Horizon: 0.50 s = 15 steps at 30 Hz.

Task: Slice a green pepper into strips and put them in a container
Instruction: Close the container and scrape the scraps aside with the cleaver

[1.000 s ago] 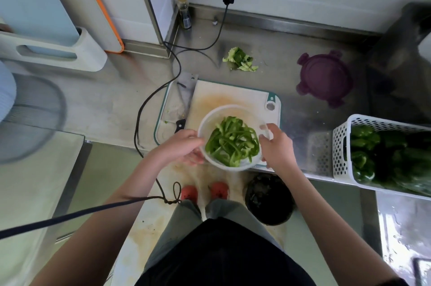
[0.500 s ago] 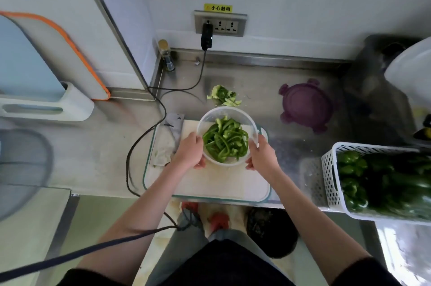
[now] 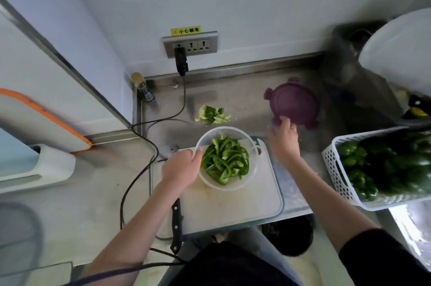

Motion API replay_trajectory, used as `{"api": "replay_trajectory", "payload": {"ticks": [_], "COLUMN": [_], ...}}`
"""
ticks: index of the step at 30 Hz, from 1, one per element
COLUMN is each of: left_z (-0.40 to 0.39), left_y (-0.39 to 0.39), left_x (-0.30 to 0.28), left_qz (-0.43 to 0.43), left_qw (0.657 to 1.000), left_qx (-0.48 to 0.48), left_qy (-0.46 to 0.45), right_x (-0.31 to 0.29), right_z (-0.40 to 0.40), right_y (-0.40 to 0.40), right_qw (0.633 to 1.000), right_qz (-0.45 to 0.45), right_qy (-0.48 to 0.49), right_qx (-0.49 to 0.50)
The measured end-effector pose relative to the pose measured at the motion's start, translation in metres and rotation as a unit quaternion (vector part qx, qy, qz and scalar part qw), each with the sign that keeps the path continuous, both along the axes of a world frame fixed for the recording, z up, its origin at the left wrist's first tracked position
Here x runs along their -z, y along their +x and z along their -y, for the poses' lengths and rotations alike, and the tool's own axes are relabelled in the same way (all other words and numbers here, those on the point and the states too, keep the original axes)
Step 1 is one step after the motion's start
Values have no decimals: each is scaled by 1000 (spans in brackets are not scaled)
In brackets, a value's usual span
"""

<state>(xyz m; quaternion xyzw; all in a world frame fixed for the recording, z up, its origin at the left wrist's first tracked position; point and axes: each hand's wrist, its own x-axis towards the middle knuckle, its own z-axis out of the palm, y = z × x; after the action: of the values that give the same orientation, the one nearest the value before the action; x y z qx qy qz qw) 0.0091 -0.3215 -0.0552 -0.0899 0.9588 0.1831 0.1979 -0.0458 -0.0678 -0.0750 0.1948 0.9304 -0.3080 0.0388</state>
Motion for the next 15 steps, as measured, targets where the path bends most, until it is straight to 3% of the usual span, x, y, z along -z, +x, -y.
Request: {"api": "replay_trajectory", "payload": {"ticks": [7,13,15], "left_z": [-3,-10,-9], "left_y": [2,7,8], "left_x": [11,17,17], "left_qz": [1,24,-1], "left_qw": [999,997,996], "left_qx": [-51,-60,-67], "left_qy": [17,-37,-61], "right_x": [26,37,22], "right_z": [-39,-40,-34], "right_y": [-77,-74,-69], "right_qw": [952,887,899], "right_qz": [171,83,9], "right_qy": [218,328,326], "right_qx": [-127,-314,-294]}}
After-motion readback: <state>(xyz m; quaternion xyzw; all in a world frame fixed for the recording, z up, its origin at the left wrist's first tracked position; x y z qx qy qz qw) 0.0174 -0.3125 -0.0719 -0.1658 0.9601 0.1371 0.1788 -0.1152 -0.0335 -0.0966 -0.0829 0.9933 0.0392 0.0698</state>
